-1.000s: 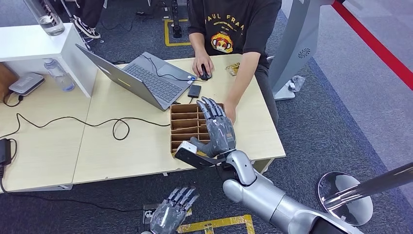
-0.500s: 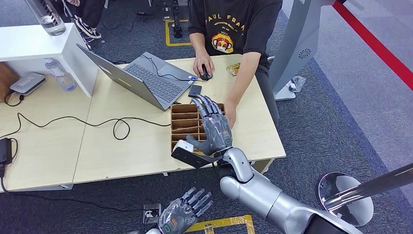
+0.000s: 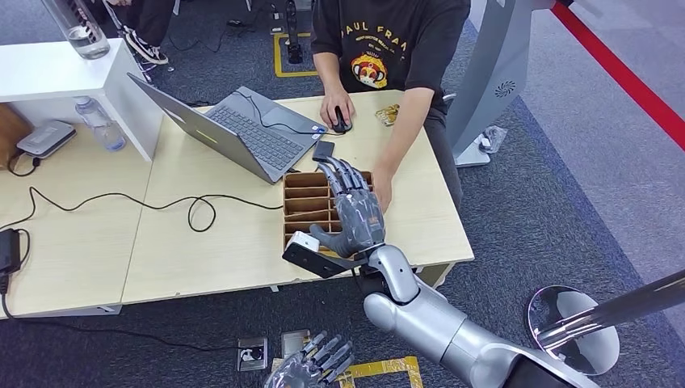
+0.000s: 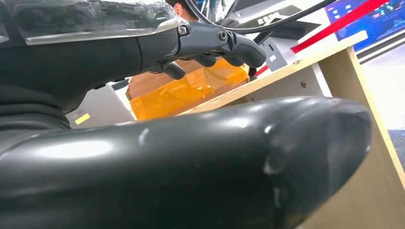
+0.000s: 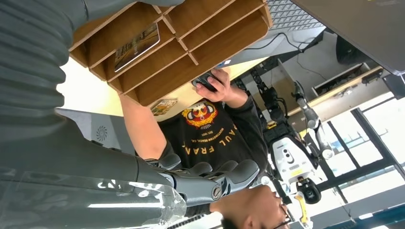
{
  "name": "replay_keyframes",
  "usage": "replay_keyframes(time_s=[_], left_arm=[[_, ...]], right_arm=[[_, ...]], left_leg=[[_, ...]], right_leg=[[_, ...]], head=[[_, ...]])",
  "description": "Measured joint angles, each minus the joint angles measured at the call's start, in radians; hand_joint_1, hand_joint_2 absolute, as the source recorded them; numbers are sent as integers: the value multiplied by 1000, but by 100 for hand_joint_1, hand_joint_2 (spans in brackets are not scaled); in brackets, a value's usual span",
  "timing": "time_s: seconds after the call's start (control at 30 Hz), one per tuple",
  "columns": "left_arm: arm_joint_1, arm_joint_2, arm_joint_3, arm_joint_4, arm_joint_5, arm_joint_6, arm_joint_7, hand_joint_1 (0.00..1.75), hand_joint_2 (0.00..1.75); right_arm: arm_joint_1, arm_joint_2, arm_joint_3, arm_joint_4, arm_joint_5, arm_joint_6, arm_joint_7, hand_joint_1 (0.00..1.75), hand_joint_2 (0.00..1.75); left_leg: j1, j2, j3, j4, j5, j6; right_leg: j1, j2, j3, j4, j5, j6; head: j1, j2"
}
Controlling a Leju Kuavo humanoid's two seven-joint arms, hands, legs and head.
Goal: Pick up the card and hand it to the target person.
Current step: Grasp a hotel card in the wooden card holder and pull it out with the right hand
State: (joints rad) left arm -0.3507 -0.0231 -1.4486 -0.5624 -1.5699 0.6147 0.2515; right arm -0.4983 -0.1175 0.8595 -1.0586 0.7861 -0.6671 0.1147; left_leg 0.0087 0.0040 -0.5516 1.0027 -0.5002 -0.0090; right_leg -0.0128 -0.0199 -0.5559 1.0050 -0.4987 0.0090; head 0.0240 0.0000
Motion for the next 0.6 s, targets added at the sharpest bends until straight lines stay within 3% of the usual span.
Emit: replay_keyframes(time_s=[0.33,0.6], left_arm=[[22,8,-9,-16,0,-5,23,0,0],[70,9,60,-30,14,6,-39,0,0]], right_arm=[[12,-1,-17,-14,22,20,12,3,175],[25,-5,-19,-29,25,22,29,3,175]], left_leg=[[0,0,0,0,0,0],[0,0,0,0,0,0]], right_leg=[[0,0,0,0,0,0],[0,0,0,0,0,0]], head=[[0,0],[0,0]])
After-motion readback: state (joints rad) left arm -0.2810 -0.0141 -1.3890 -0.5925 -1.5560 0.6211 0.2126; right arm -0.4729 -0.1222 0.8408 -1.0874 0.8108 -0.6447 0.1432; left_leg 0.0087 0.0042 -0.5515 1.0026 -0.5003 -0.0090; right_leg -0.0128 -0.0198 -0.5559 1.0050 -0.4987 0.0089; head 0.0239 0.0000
